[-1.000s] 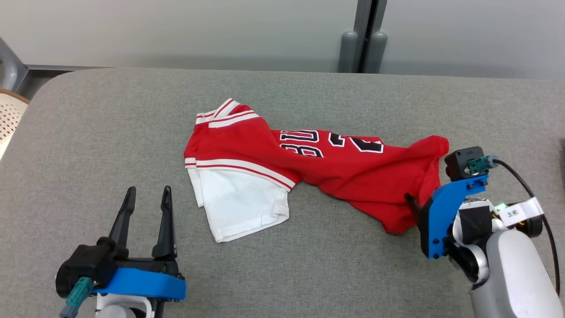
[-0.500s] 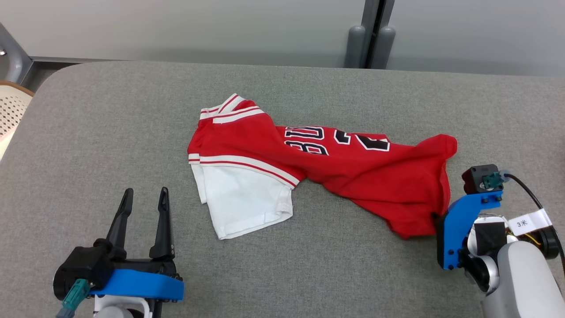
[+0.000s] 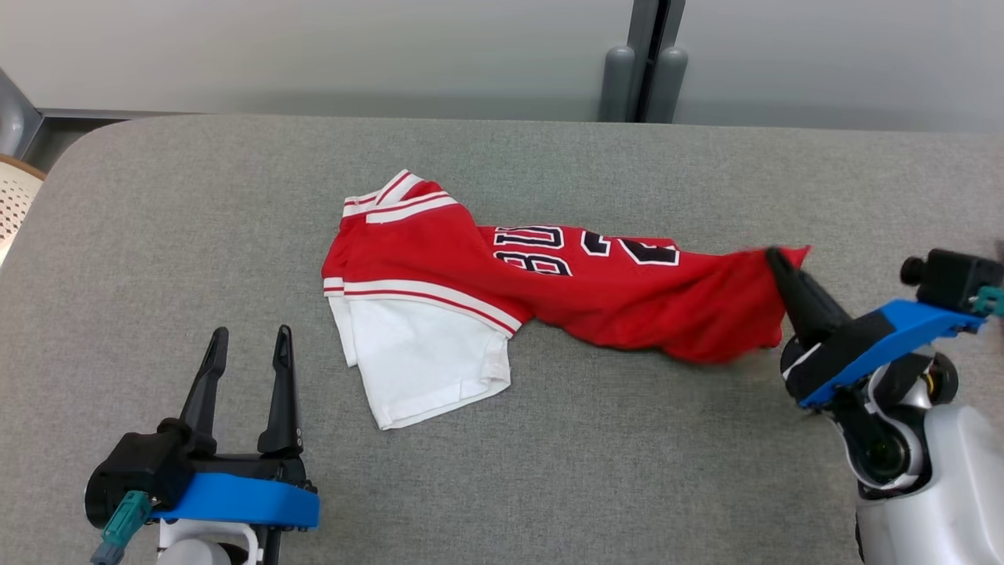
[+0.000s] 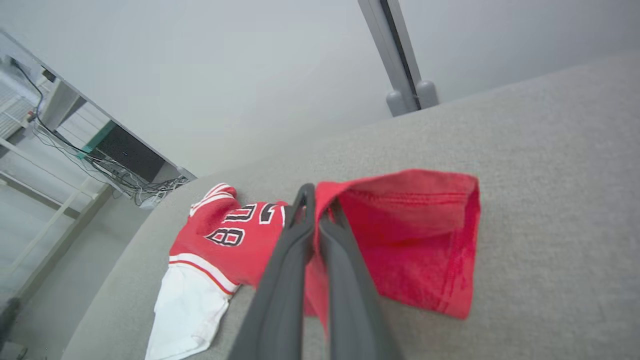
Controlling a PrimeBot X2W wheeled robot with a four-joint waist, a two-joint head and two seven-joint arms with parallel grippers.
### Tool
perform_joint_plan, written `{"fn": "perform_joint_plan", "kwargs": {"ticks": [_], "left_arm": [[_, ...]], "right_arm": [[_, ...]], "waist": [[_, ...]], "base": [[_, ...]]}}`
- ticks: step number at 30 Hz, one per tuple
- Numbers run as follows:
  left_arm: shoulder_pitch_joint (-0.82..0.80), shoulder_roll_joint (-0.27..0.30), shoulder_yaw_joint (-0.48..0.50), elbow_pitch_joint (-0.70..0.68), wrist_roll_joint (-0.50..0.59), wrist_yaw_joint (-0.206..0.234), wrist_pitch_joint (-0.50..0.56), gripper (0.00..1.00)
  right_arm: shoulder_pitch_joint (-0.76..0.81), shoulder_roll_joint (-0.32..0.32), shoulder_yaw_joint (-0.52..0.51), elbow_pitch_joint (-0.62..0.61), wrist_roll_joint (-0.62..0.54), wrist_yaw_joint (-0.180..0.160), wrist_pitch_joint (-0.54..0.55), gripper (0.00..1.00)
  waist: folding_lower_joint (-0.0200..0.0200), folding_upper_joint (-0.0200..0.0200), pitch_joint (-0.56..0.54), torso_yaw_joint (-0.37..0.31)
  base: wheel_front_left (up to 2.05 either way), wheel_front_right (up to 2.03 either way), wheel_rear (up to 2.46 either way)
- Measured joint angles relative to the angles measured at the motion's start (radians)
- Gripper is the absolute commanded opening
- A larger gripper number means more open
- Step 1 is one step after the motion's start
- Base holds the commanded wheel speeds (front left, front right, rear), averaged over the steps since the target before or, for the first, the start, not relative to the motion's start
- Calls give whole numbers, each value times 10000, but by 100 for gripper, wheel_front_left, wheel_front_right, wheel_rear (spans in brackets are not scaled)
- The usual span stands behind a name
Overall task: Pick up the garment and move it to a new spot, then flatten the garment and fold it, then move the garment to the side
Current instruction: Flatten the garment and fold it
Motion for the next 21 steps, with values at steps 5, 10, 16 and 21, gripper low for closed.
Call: {"fn": "perform_joint_plan", "kwargs": {"ticks": [5, 10, 16, 21], "left_arm": [[26, 19, 38, -27, 4, 0, 0, 100], [73, 10, 48, -69, 8, 0, 0, 100], [103, -13, 90, -90, 13, 0, 0, 100], [105, -10, 113, -69, 17, 0, 0, 100]], "right_arm": [[284, -2, -71, -1569, 807, 0, -265, 0], [1398, -2, -771, -2499, 554, 0, 345, 0], [2549, -6, -1223, -2688, -2061, 0, 1011, 2], [3016, -236, -1425, -2272, -4046, 0, 454, 100]], "waist": [[0, 0, -123, -67], [0, 0, -185, -92], [0, 0, -151, -157], [2, 0, -191, -227]], "base": [[0, 0, 0], [0, 0, 0], [0, 0, 0], [0, 0, 0]]}}
